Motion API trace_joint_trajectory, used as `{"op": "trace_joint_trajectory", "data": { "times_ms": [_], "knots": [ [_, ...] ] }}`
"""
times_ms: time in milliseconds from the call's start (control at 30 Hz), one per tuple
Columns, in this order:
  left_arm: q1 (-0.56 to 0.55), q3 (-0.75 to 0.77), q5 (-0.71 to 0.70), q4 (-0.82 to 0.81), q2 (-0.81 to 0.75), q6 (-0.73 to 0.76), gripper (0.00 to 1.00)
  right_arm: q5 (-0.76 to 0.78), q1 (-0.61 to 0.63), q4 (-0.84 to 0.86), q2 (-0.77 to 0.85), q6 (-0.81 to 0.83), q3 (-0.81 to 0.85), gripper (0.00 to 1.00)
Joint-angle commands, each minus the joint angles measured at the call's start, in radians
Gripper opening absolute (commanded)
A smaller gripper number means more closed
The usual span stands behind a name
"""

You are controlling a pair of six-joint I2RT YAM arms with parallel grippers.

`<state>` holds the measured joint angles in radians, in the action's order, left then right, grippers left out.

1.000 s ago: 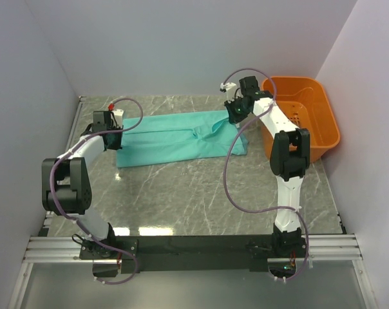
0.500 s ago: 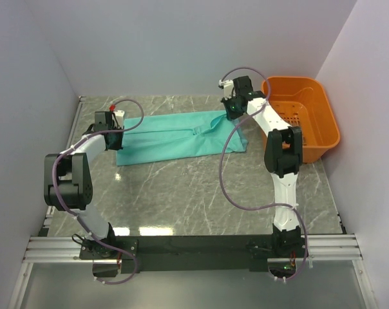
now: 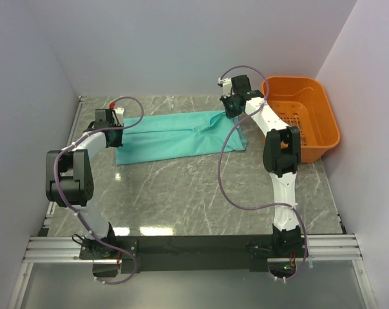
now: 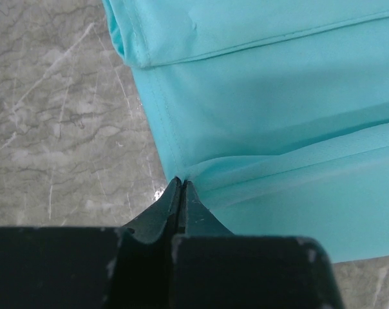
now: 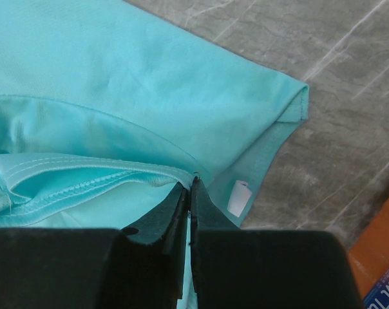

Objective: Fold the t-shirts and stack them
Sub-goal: Fold the tshirt

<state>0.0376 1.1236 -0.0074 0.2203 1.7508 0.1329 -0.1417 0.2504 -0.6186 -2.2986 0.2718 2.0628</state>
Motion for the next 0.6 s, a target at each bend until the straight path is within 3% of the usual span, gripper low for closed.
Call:
{"op": "trace_joint_trajectory", "data": {
  "times_ms": [0,400,500,567],
  "knots": [
    [0.005,0.038,-0.013,-0.027,0.024,-0.013,0.0,0.027,0.009,0.034,-0.016,-0.014,0.048,0.0],
    [0.004,0.07,-0.013,-0.024,0.047,-0.032,0.01,0.085,0.029,0.043,-0.055,-0.026,0.092,0.02],
    [-0.002,0.071,-0.013,-0.029,0.05,-0.036,0.01,0.131,0.039,0.078,-0.068,-0.057,0.098,0.14],
    [-0.005,0.064,-0.026,-0.041,0.044,-0.041,0.09,0.189,0.046,0.097,-0.081,-0.098,0.105,0.22]
  ]
}}
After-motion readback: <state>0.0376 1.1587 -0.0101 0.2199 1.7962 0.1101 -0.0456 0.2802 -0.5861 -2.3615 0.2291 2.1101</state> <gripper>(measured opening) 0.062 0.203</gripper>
